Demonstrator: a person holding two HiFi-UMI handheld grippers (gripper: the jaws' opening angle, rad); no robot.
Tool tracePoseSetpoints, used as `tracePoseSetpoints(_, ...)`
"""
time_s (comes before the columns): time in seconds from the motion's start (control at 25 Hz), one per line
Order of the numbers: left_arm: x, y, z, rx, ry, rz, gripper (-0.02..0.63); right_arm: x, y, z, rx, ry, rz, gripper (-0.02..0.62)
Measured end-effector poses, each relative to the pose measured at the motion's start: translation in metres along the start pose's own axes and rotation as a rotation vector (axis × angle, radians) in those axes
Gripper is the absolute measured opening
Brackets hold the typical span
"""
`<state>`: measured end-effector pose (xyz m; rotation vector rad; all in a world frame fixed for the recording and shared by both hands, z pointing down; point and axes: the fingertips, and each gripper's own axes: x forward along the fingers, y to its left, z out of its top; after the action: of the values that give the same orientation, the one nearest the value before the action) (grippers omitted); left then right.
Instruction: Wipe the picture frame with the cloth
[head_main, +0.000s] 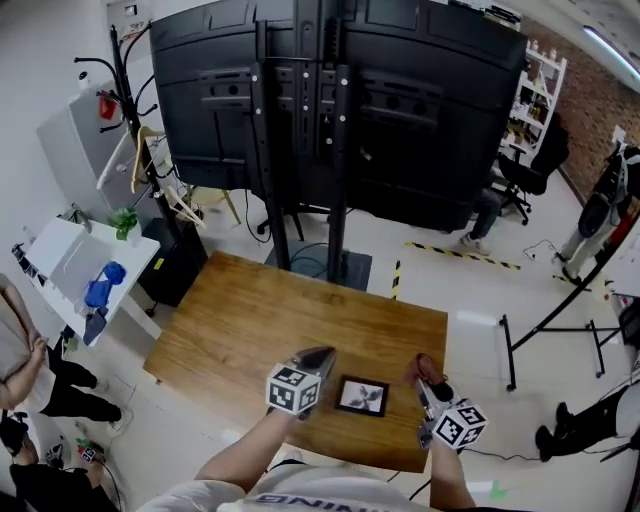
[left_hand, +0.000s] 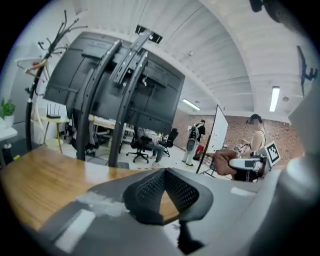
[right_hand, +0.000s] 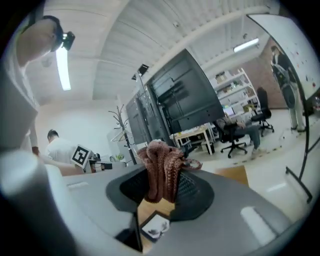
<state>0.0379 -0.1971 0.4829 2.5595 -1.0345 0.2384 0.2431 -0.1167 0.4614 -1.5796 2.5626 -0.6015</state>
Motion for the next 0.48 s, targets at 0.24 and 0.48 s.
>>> tracePoseSetpoints(0.24,-0.047,-0.009,0.080,0.087,-0.189,0.028,0.006,-0.017,0.023,0.063,-0.135,-0.091,-0.033,0.110)
tracePoseSetpoints(0.48,-0.072,-0.024,0.107,0.134,-0.258,-0.007,0.006,-0.021,0.032,0.072,-0.143,-0.095,-0.075,0.110)
